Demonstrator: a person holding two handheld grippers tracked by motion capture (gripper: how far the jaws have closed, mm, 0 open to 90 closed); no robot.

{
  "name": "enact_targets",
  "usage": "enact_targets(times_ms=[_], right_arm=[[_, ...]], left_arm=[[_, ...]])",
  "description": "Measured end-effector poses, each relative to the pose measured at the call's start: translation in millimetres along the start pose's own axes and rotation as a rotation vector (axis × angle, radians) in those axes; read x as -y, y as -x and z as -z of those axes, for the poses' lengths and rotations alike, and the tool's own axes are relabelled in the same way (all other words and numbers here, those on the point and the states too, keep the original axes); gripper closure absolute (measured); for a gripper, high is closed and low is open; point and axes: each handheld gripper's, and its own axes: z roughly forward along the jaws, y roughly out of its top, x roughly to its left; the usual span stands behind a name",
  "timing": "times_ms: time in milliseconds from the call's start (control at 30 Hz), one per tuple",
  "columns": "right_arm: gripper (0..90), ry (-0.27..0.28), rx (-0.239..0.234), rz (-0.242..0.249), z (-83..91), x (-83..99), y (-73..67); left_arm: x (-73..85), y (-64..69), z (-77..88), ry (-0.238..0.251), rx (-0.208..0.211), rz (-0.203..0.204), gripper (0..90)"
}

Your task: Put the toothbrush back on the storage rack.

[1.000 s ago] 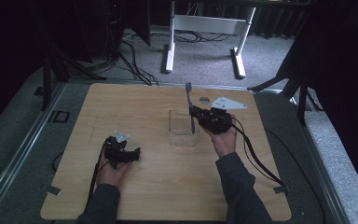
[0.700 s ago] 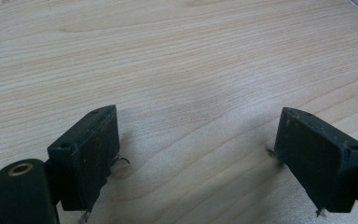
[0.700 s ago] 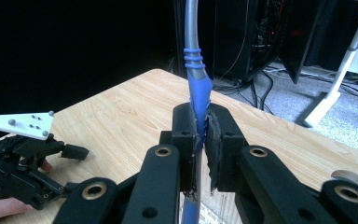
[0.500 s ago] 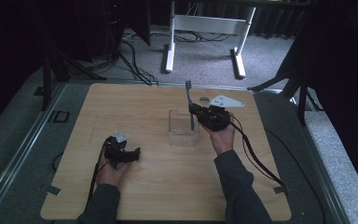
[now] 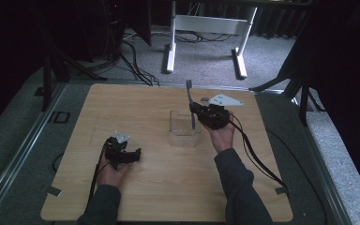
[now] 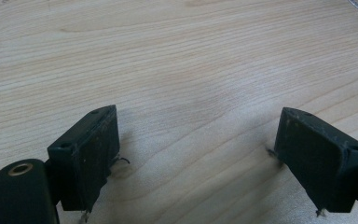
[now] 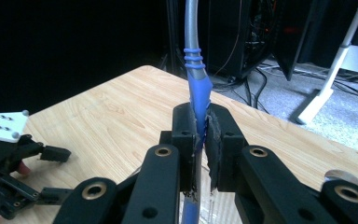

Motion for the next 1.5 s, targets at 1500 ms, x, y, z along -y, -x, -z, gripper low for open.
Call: enact_targets(times_ms=[1500], right_arm=[[82.0, -0.212, 0.028, 0.129, -30.4, 27.2, -5.7]], left_arm=[[0.0, -0.1, 0.2, -0.002, 0.0, -0.003, 14.4]])
